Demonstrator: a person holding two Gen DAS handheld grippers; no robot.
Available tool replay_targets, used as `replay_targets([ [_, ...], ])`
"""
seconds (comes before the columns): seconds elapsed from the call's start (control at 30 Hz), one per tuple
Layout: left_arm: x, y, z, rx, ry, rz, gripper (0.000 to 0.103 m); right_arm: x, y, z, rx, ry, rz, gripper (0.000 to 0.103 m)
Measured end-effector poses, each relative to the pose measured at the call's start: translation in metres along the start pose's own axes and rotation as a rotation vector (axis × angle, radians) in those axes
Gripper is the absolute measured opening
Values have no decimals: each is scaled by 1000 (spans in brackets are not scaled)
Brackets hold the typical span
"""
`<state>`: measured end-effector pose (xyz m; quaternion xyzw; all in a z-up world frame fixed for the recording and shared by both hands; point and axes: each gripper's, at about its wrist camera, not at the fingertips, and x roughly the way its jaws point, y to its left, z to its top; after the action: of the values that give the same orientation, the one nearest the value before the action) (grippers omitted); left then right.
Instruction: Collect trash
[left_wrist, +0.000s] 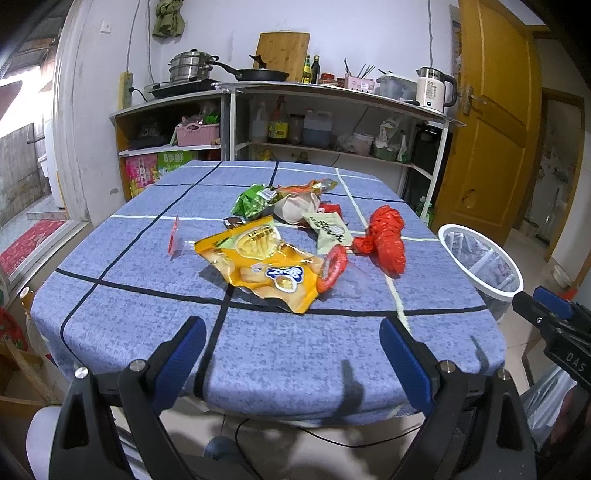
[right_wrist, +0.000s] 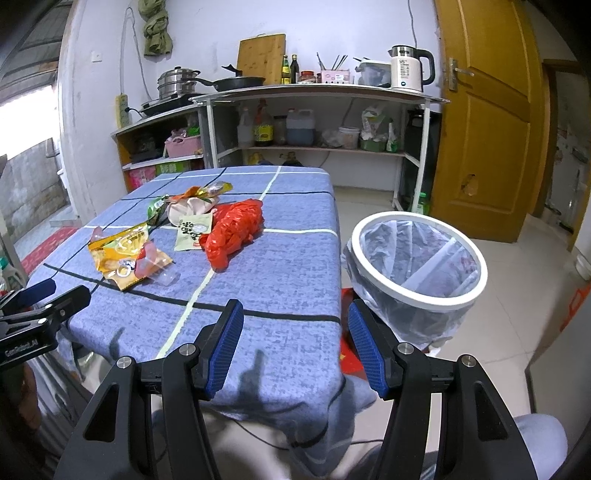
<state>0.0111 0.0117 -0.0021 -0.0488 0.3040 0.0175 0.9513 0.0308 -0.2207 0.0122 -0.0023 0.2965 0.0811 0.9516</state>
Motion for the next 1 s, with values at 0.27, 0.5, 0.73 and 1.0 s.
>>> replay_targets([
  [0.27, 28, 28, 20, -10, -2, 70, 96, 33, 17, 24, -19, 36, 113, 60],
  [0.5, 55, 60, 36, -131, 19, 63, 96, 77, 31, 55, 11, 89, 205, 60],
  [0.73, 86, 74, 38, -227, 89, 22, 96, 125, 47, 76, 24, 145, 226, 60],
  [1.0, 106, 76, 40, -270, 144, -27, 83, 173, 63, 74, 8, 261, 199, 60],
])
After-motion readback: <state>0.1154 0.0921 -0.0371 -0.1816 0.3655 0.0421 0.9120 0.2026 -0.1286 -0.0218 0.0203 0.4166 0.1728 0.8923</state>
